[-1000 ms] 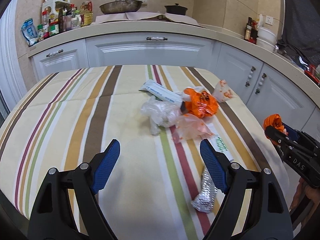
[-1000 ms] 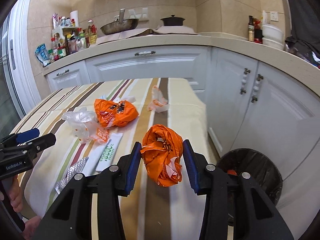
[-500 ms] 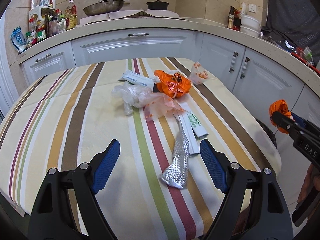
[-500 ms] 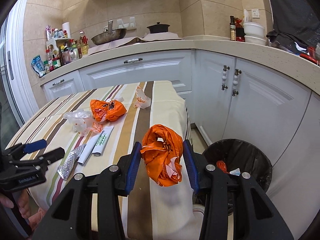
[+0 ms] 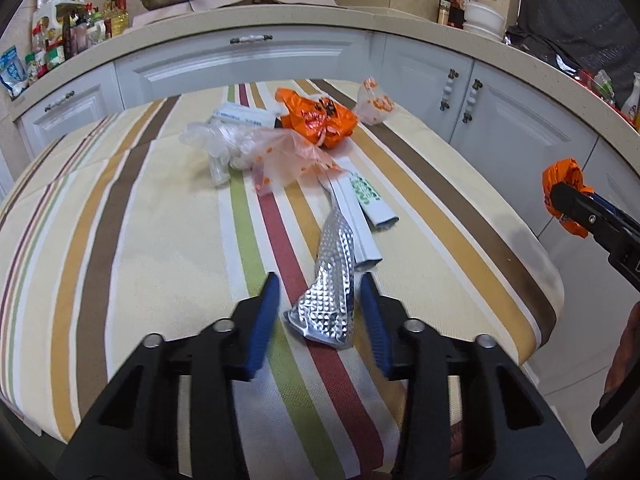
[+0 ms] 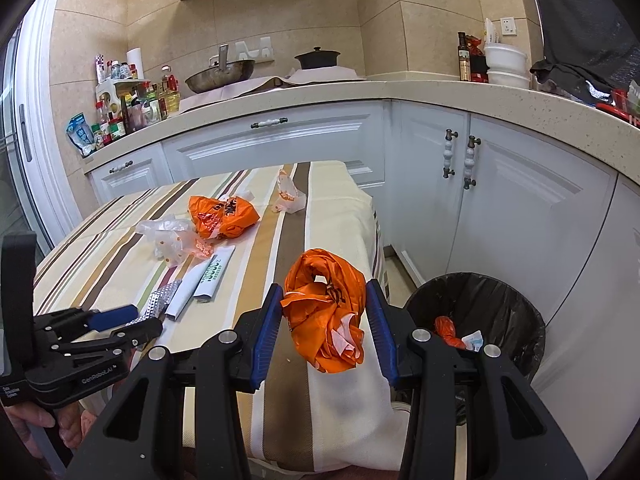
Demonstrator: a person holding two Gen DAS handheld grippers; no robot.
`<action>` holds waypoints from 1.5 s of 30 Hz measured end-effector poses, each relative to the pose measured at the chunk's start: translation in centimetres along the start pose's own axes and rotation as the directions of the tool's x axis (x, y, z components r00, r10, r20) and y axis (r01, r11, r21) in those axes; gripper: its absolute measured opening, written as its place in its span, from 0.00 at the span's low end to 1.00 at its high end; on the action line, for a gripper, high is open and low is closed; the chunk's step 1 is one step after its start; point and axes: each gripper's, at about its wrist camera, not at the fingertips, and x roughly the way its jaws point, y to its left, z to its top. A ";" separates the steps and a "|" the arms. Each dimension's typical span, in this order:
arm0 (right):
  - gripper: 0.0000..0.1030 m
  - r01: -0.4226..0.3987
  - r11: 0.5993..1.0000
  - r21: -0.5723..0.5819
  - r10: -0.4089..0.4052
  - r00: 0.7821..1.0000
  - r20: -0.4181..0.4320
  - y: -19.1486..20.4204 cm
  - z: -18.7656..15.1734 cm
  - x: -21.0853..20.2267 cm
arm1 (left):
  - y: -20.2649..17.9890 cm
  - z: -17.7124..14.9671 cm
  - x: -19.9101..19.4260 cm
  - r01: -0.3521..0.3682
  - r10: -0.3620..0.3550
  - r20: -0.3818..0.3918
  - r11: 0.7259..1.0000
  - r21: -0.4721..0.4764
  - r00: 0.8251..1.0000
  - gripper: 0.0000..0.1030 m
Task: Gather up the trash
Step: 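Grasp the silver foil wrapper with the left tool, then carry the foil and orange bag over the bin and open both tools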
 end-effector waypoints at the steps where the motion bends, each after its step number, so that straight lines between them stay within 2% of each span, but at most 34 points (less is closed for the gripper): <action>1: 0.41 0.000 1.000 -0.001 0.000 1.000 0.000 0.0 0.0 0.0 | 0.1 -0.1 -0.1 0.001 -0.001 0.006 1.000 -0.001 1.000 0.32; 10: 0.41 -0.015 1.000 -0.017 0.015 1.000 -0.001 0.7 -0.1 0.1 | 1.5 0.1 -2.2 -0.005 0.007 0.053 0.999 -0.042 0.999 0.31; 14: 0.41 -0.014 1.000 -0.019 0.015 1.000 0.008 0.7 0.1 0.0 | 1.8 1.1 -3.5 -0.014 0.020 0.098 0.998 -0.055 0.995 0.31; 19: 0.41 0.009 1.000 -0.014 -0.009 1.000 0.030 -0.2 0.6 -0.5 | 0.4 3.0 -4.5 0.002 0.002 0.149 1.000 -0.025 0.989 0.31; 25: 0.41 0.083 0.996 0.010 -0.084 0.995 0.053 -2.9 1.3 -1.1 | -3.1 5.6 -3.8 0.035 -0.043 0.192 0.998 0.043 0.980 0.31; 31: 0.41 0.189 0.981 0.040 -0.191 0.980 0.060 -6.7 1.9 -1.2 | -8.1 8.4 -1.6 0.070 -0.091 0.203 0.992 0.108 0.975 0.31; 38: 0.41 0.257 0.963 0.081 -0.260 0.965 0.041 -10.8 2.0 -0.1 | -15.3 10.7 2.4 0.120 -0.154 0.157 0.971 0.206 0.976 0.31; 45: 0.41 0.282 0.953 0.112 -0.285 0.958 0.016 -14.1 1.9 1.0 | -20.1 11.7 6.7 0.146 -0.171 0.081 0.957 0.251 0.982 0.31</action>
